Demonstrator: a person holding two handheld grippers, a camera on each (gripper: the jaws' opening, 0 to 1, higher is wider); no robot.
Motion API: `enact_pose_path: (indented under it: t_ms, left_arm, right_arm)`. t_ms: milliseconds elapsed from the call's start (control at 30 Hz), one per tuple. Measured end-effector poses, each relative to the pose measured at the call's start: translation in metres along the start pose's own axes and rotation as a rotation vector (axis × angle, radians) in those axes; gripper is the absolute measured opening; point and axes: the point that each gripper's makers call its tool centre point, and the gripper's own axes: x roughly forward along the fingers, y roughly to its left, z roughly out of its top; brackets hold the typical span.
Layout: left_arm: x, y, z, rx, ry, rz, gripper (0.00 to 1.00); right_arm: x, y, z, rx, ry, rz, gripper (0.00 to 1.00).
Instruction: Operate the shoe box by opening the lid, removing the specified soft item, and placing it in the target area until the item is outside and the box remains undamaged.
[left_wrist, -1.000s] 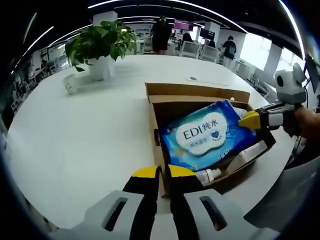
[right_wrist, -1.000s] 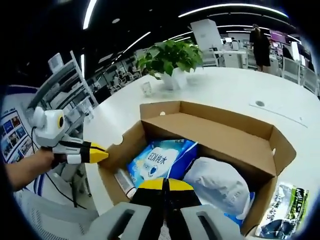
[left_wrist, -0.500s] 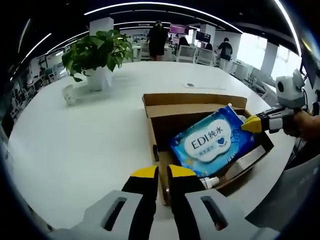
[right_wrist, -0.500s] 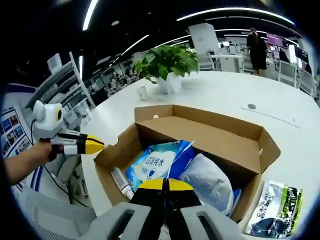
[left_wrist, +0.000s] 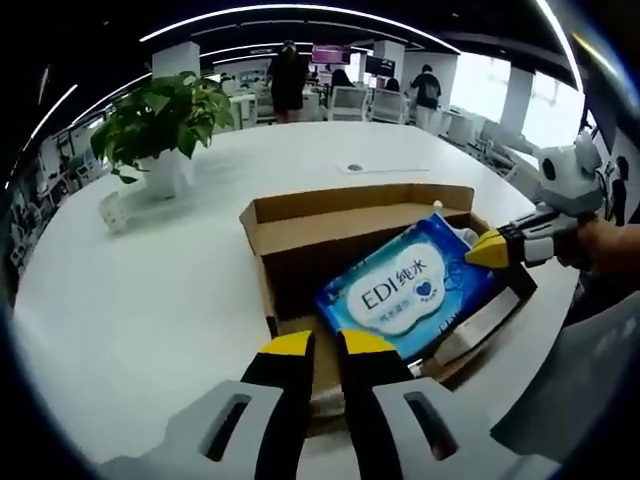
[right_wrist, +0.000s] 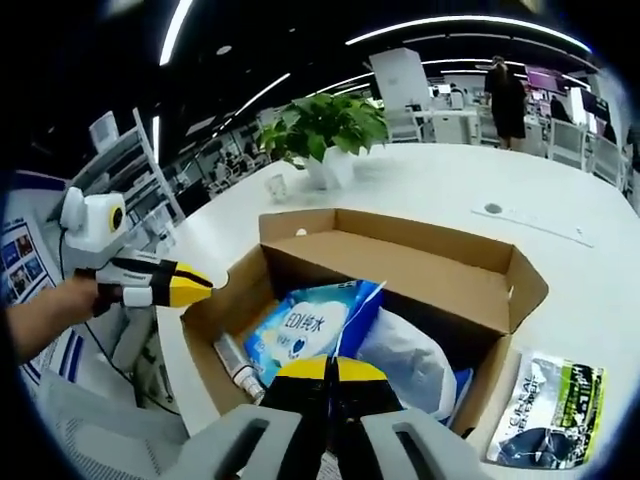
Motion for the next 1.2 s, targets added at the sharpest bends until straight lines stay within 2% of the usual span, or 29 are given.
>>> enact_pose_path:
  t_ms: [167, 600, 1000, 1200]
  left_arm:
    - [0.012, -0.011, -0.010, 0.028, 0.075, -0.041, 0.09]
    - [0.040, -0.011, -0.030, 0.041, 0.211, -0.071, 0.13]
    - [0.052, -0.009, -0.040, 0.039, 0.262, -0.082, 0.14]
    - [0.055, -0.012, -0.044, 0.000, 0.268, -0.097, 0.13]
  right_arm:
    - [0.000, -0.003, -0.003, 0.009, -0.007, -0.007, 0.00]
    - [0.000, -0.008, -0.007, 0.029, -0.018, -0.019, 0.00]
    - [0.000, -0.016, -0.015, 0.047, -0.014, -0.033, 0.00]
    - [0.000, -0.019, -0.019, 0.056, -0.007, -0.037, 0.00]
